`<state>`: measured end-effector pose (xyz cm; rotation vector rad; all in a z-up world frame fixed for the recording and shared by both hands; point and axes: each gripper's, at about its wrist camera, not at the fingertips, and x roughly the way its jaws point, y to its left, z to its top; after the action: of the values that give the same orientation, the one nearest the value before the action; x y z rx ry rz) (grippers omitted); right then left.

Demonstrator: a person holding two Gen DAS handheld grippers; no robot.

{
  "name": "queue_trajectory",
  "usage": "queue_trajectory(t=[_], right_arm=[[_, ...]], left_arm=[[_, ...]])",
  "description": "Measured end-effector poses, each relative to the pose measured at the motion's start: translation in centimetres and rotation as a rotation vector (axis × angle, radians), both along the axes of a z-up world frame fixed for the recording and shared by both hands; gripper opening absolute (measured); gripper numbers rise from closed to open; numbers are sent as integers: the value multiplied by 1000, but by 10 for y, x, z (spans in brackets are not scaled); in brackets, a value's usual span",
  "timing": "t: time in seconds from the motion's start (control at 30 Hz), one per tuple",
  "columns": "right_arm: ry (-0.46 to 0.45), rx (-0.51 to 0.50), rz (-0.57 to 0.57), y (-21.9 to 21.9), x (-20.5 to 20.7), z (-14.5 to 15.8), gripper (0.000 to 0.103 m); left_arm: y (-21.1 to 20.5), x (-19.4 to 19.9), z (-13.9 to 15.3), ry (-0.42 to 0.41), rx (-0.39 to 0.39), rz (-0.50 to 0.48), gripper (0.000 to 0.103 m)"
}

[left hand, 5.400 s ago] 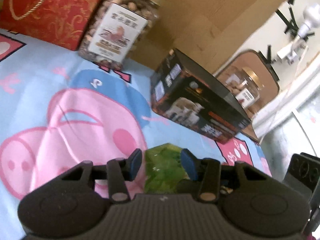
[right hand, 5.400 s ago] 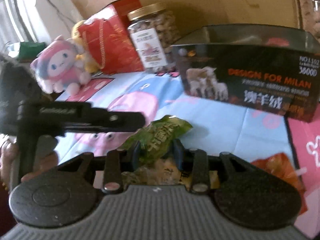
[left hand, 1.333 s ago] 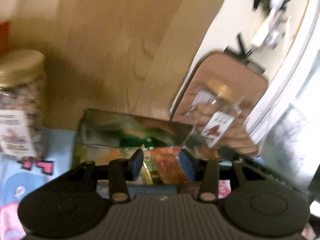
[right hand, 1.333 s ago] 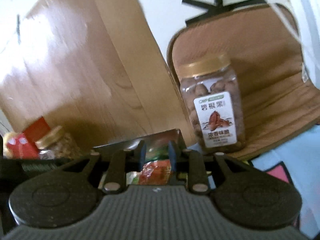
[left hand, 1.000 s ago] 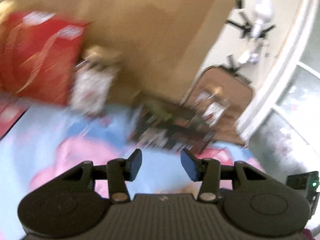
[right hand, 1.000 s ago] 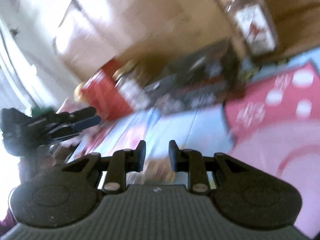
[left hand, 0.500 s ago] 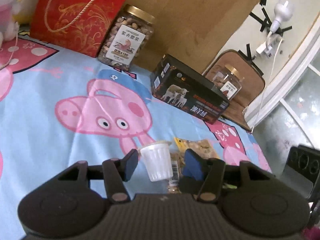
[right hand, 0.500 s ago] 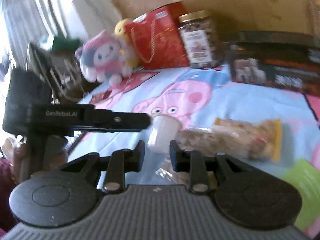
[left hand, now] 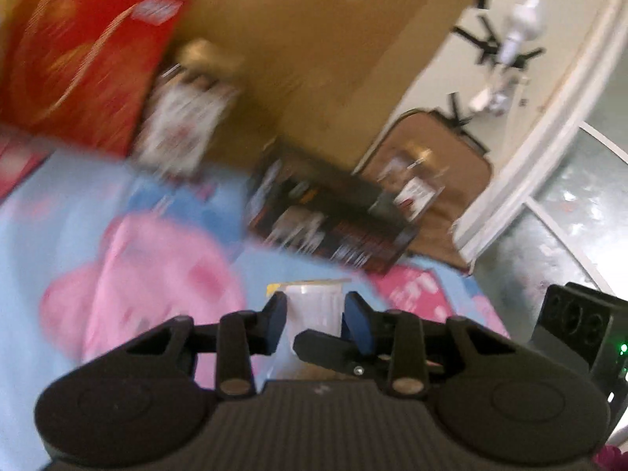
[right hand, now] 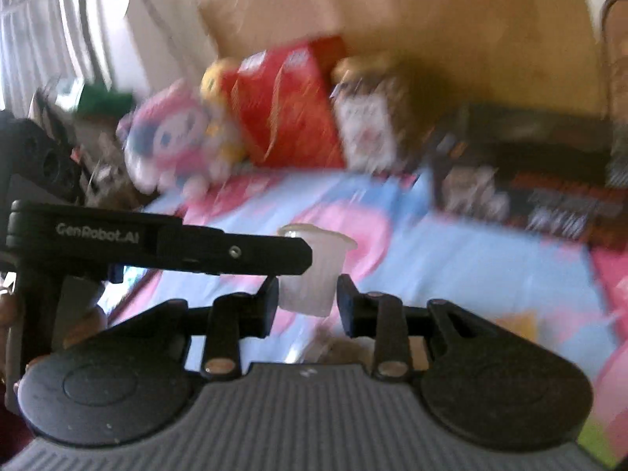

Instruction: Organize snacks

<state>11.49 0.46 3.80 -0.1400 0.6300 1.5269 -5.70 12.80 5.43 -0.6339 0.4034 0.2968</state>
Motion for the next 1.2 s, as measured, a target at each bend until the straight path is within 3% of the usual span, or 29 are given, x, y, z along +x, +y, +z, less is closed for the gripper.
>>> queue_trajectory(t=[0.23,0.4,0.53,0.67,0.87,1.07,1.2], right_arm=[[-38,71,-202,12,77,30,34],[-118,68,-303,30,117,33,34],[-133,54,-353,36,139,26,35],[-71,73,-399,13,145,24,37],[180,122,-328,-67,118,6,37],[365,77,-349,-117,95,-32,37],[420,56,-332,-129,82,-41,37]], left_arm=[[16,108,35,-43,117,-81,33],[39,170,29,-30,69,-72,33],[48,189,16,-1,69,-25,35],[50,172,15,-20,20,-20,34],[22,86,9,-71,15,-47,38],[-3,30,-40,43,-37,12,38],[-9,6,-58,79,-67,57,38]])
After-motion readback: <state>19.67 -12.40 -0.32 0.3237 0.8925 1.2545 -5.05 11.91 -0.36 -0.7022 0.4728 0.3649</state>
